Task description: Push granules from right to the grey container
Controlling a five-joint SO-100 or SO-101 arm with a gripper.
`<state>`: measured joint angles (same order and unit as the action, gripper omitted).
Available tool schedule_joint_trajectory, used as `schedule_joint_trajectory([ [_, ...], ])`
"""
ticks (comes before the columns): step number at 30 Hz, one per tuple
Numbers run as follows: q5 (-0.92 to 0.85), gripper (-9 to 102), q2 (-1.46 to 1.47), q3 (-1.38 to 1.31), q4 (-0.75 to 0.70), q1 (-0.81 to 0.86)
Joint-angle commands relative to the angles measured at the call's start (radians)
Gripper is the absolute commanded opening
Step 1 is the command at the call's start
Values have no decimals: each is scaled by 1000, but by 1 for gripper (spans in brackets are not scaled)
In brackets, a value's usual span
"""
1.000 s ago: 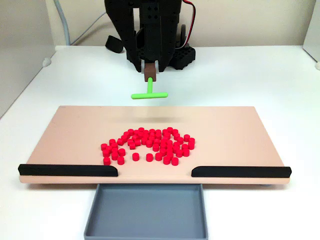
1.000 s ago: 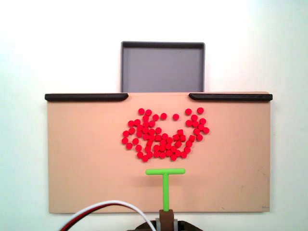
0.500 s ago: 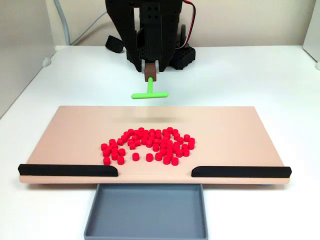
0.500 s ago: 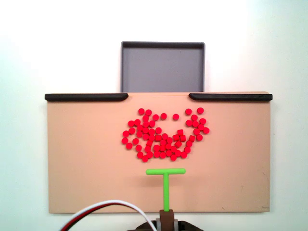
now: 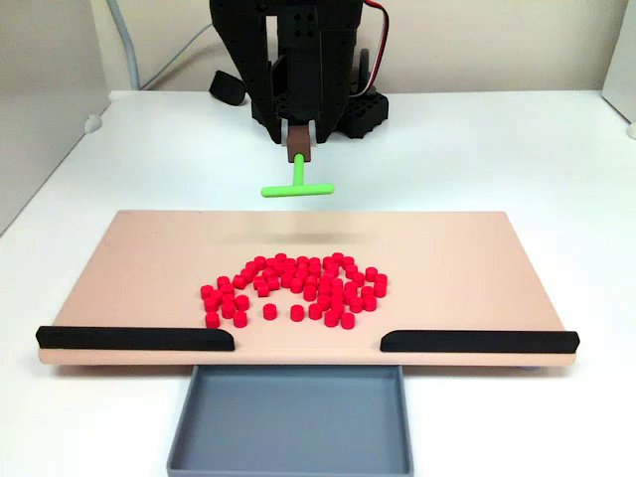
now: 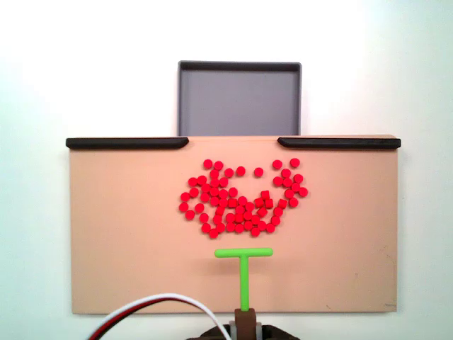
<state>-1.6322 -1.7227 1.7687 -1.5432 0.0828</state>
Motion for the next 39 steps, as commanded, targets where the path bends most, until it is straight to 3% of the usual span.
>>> schedule_joint_trajectory([
  [1,-3,0,-2,-20,5,0],
  [32,-25,0,2,-20,6,5],
  [39,-114,0,-5,-21,6,38],
])
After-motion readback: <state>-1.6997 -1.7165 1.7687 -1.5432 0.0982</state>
